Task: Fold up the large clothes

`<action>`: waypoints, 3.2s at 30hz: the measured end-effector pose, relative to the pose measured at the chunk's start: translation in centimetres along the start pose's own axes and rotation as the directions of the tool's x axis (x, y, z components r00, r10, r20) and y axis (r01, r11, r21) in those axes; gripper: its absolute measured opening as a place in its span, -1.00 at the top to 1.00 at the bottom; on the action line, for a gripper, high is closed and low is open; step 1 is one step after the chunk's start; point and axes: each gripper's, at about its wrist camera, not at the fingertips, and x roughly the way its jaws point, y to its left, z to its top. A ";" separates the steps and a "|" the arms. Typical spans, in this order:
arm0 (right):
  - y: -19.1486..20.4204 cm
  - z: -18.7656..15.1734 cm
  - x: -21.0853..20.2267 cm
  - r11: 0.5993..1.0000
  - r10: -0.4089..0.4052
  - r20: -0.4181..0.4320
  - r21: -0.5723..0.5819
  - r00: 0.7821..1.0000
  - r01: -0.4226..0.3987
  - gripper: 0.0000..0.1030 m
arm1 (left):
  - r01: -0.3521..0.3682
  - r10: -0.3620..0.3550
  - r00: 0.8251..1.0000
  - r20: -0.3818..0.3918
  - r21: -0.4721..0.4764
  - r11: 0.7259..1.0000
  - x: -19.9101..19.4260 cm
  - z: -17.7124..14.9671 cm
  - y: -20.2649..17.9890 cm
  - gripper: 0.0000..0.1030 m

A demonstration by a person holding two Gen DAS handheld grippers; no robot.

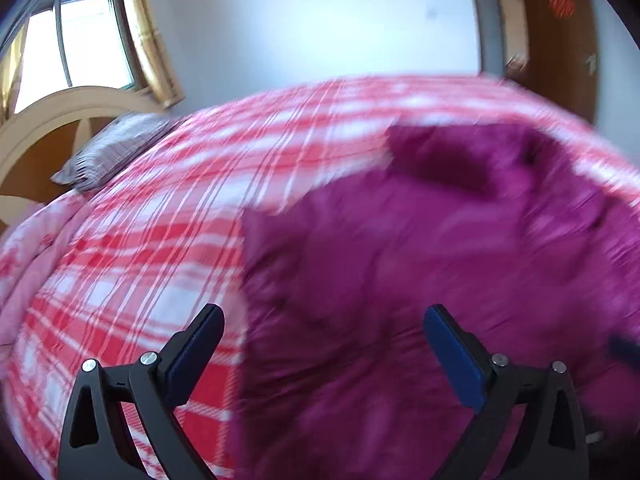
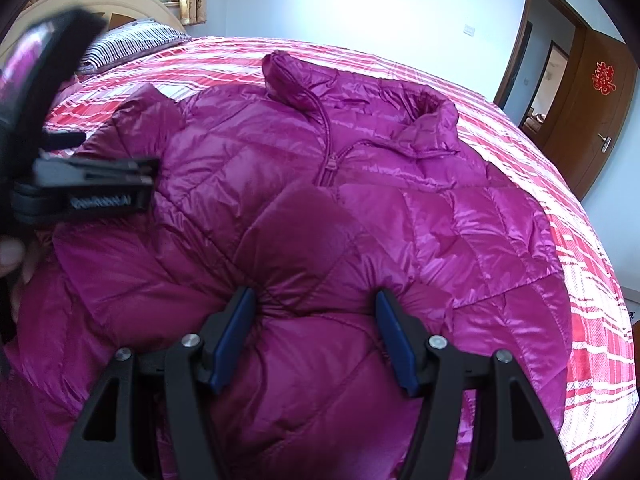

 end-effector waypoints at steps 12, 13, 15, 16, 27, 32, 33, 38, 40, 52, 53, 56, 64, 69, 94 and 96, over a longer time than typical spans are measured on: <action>0.2 0.0 -0.1 1.000 -0.001 0.000 -0.004 1.000 0.001 -0.28 | 0.117 -0.113 0.986 -0.124 0.025 0.993 4.1 -0.5 -2.7 -0.96; 0.2 0.0 -0.1 1.000 0.001 0.000 -0.003 1.000 -0.001 -0.28 | 0.127 -0.124 0.984 -0.129 0.015 0.992 4.4 -0.6 -2.7 -0.96; 0.1 0.1 -0.1 1.000 0.011 -0.004 -0.006 1.000 -0.011 -0.29 | 0.132 -0.130 0.983 -0.133 0.007 0.991 4.5 -0.7 -2.7 -0.97; 0.0 0.2 -0.1 1.000 0.022 -0.008 -0.017 1.000 -0.022 -0.29 | 0.128 -0.125 0.983 -0.132 0.011 0.992 4.5 -0.7 -2.9 -0.97; -6.8 8.1 -4.5 0.961 0.276 -0.041 -0.005 0.960 -0.276 -0.98 | 0.149 -0.149 0.979 -0.138 -0.013 0.989 4.9 -0.7 -2.7 -0.98; -9.9 16.0 -0.6 0.987 0.155 0.041 -0.046 0.987 -0.153 -0.91 | 0.159 -0.161 0.977 -0.137 -0.025 0.987 4.9 -0.7 -2.5 -0.98; -10.3 17.0 0.7 0.990 0.140 0.028 -0.034 0.990 -0.139 -0.81 | 0.160 -0.162 0.977 -0.137 -0.026 0.987 5.0 -0.7 -2.5 -0.98; -10.9 21.2 7.6 0.989 0.134 -0.077 -0.059 0.988 -0.139 -0.69 | 0.165 -0.168 0.977 -0.136 -0.031 0.986 5.1 -0.7 -2.3 -0.98; -10.8 21.6 9.2 0.985 0.157 -0.110 -0.058 0.982 -0.164 -0.70 | 0.168 -0.171 0.976 -0.136 -0.033 0.985 5.1 -0.8 -2.2 -0.98; -9.2 21.0 10.9 0.932 0.089 -0.165 -0.335 0.982 -0.140 0.52 | 0.166 -0.169 0.976 -0.134 -0.033 0.986 5.2 -0.8 -2.2 -0.98; -9.3 20.7 10.5 0.930 0.081 -0.154 -0.343 0.985 -0.130 0.68 | 0.166 -0.169 0.977 -0.134 -0.032 0.986 5.2 -0.8 -2.2 -0.98; -9.9 20.0 9.4 0.933 0.094 -0.119 -0.335 0.989 -0.129 0.75 | 0.165 -0.168 0.977 -0.133 -0.032 0.986 5.1 -0.8 -2.2 -0.98; -10.9 17.2 6.2 0.936 0.102 -0.022 -0.336 0.995 -0.103 0.81 | 0.164 -0.167 0.977 -0.130 -0.033 0.986 5.1 -0.8 -2.1 -0.98; -10.6 14.6 6.7 0.932 0.076 -0.023 -0.353 0.997 -0.079 0.86 | 0.169 -0.172 0.978 -0.119 -0.039 0.985 4.8 -0.8 -1.9 -0.98; -7.9 18.5 6.8 0.907 0.050 0.124 -0.420 0.991 0.007 -0.59 | 0.150 -0.152 0.988 -0.012 -0.127 0.981 4.2 5.6 0.4 -0.98; -6.8 18.9 8.8 0.891 0.074 0.055 -0.452 0.996 -0.041 -0.35 | 0.139 -0.142 0.990 -0.007 -0.142 0.980 4.1 5.9 1.4 -0.98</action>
